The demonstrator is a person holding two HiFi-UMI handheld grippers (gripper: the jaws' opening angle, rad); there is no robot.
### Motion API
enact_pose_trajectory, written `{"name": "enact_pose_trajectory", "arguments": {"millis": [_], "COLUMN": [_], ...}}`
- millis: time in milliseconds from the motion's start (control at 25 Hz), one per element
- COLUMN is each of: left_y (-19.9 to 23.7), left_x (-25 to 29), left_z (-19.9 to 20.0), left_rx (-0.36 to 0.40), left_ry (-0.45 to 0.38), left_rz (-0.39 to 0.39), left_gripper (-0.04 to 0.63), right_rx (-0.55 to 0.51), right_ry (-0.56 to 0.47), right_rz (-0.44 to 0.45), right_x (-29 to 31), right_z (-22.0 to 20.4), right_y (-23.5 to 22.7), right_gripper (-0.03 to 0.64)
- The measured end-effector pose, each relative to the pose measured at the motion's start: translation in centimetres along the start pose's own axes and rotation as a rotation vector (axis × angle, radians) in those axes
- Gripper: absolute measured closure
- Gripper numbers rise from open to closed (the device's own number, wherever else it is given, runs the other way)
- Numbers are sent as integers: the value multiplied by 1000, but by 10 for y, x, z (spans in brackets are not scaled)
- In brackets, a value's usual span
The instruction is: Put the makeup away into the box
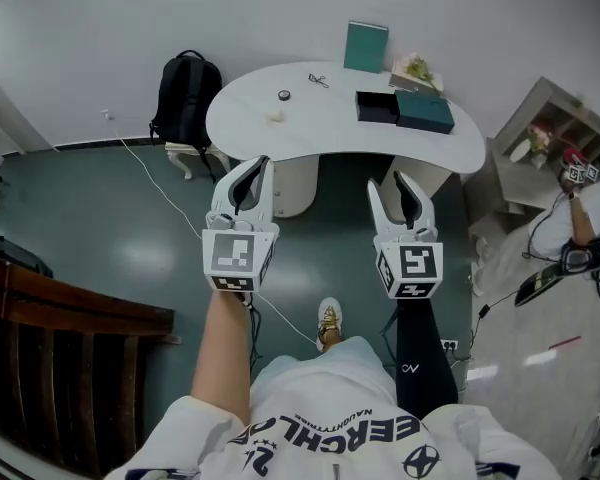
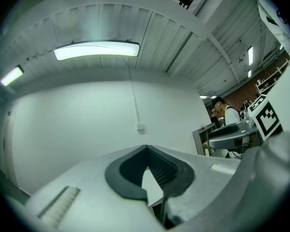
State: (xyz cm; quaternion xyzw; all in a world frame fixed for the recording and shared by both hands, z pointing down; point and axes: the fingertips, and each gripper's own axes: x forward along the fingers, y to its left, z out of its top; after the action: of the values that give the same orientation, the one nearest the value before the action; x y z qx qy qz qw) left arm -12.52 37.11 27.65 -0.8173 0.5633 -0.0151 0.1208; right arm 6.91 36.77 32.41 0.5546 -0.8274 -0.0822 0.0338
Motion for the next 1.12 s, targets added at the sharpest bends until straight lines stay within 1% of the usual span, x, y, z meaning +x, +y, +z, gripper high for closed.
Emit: {"name": "enact_pose_trajectory", "arguments": {"millis": [200,400,520,720,880,1000,1120], "left_y": [18,42,48,67,89,107,127], "left_x": [61,115,138,159,170,186,213], "left_z": [-12,-19,-23,-27,-29,-33,-43], "left_rx": [35,37,43,71,76,81,82], "left_ry": [23,27,36,54,63,58,48], "left_rz": [30,93,114,133,149,146,127], "left_gripper": [589,589,589,588,589,588,589], "right_rx": [3,7,20,41,50,50,51], "right_ry": [-10,-20,-22,-34,-43,-45,-46], "right_rz": [58,116,143,179,209,226,226], "right_x": [68,128,154,193,222,247,278], "right_z": [-4,-9,-13,-13,-8,-6,-9], "right_y": [-26,-52,-64,-62,-53,-45,-42], "right_gripper": [412,413,414,417,417,416,414]}}
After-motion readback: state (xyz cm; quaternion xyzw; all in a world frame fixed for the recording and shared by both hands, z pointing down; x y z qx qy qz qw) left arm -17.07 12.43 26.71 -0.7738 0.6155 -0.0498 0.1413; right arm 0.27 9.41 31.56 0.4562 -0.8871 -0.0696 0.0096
